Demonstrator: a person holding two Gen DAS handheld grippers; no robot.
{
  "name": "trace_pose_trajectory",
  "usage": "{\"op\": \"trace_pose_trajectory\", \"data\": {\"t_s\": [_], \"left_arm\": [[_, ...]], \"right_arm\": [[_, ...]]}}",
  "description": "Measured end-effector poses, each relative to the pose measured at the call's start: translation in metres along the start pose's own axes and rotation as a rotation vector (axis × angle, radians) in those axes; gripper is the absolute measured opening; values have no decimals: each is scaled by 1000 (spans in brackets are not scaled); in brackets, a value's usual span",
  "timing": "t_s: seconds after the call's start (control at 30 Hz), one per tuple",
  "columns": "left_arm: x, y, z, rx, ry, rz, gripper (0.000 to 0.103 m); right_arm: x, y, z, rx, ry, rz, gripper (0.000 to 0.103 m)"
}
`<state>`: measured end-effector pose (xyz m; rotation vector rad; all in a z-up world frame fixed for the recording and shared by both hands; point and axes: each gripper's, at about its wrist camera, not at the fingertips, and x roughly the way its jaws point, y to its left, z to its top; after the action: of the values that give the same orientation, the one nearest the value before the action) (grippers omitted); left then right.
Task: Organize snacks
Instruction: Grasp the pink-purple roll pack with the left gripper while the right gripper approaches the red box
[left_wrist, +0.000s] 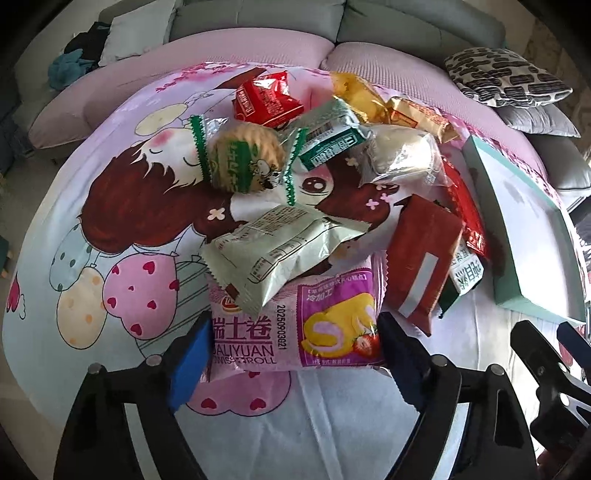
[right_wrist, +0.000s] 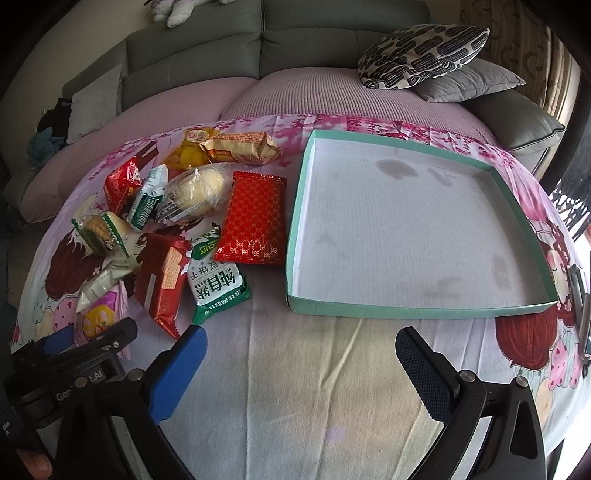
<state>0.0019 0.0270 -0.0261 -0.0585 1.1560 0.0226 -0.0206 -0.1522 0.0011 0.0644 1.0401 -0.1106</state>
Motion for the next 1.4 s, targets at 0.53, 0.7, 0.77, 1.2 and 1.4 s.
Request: {"op": "trace_pose_trajectory", "data": {"t_s": [0.53, 0.7, 0.77, 1.2, 1.4], "left_arm": [[-42, 8, 7, 14, -101, -112, 81], [-51, 8, 10, 21, -157, -131, 81], [-51, 10, 12, 15, -166, -127, 81], [-45, 56, 22, -33, -248, 56, 81], [-36, 75, 23, -55, -235, 62, 81]], "right_arm": [[-14, 2, 10, 51, -116, 45, 103], [-19, 1, 15, 65, -164, 26, 103], [-17, 4, 17, 58, -158, 18, 103], [2, 69, 20, -65, -133, 18, 101], [15, 91, 21, -100, -117, 6, 98]]}}
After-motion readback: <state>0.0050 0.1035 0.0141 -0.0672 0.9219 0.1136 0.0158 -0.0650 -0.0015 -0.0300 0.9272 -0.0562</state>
